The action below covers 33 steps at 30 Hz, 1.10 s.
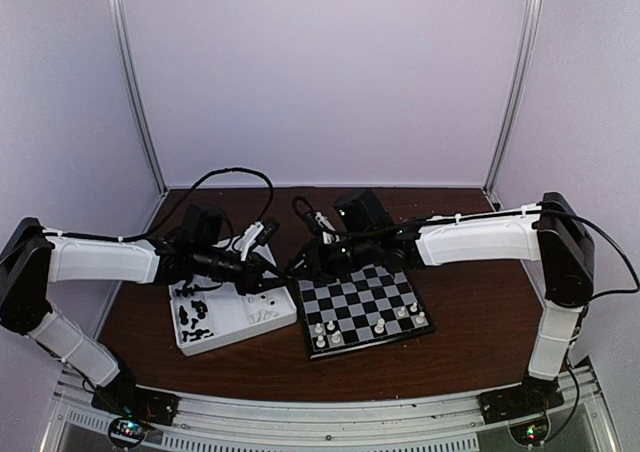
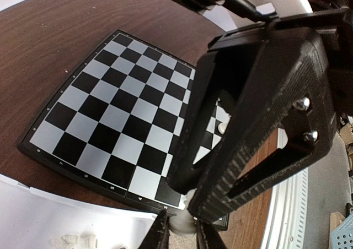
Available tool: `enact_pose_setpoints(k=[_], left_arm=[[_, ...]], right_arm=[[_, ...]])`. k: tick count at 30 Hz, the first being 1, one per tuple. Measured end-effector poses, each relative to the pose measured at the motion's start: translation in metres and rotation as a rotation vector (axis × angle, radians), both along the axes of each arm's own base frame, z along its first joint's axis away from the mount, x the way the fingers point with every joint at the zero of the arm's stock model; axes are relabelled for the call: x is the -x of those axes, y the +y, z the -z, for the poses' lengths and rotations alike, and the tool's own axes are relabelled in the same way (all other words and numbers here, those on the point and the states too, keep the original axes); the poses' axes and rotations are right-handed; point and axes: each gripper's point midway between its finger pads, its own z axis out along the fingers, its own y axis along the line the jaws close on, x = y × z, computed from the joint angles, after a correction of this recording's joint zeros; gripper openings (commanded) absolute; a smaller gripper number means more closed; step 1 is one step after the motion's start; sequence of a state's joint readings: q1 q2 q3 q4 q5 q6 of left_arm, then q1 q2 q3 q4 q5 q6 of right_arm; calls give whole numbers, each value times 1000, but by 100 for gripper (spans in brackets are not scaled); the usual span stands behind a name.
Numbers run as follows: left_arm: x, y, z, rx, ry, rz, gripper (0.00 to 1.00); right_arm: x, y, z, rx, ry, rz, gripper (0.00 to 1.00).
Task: Set up the chess pieces on the board
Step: Place the chess piece on the chessboard.
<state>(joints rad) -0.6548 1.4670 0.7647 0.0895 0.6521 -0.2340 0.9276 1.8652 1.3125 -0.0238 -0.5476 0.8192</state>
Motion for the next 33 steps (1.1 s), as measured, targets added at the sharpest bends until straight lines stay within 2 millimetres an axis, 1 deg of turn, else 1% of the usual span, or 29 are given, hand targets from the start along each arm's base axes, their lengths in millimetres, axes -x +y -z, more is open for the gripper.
enact_pose_setpoints(k=[10,14,16,20,22,25,31,33], left_arm=[[0,0,-1,2,-5,0,19],[0,0,-1,1,-6,-1,19],[-1,0,-1,-1,-7,-3,19],[-1,1,-1,-1,-10,-3,18],[-1,1,-1,-1,-10,-3,18],[-1,1,-1,-2,-10,-3,18],[-1,1,0,-8,-7,-8,18],[-1,2,1,-10,-5,-8,18]], right_arm=[[1,6,-10,-55,35,1,15],[1,7,-10,-64,50,3,22],[1,8,-10,-67,56,4,22],[1,8,-10,-67,57,4,18],[1,7,-9,-66,60,6,18],[1,7,-8,-65,61,7,21],[1,7,-5,-59,61,6,21],[1,7,-4,-54,61,5,24]])
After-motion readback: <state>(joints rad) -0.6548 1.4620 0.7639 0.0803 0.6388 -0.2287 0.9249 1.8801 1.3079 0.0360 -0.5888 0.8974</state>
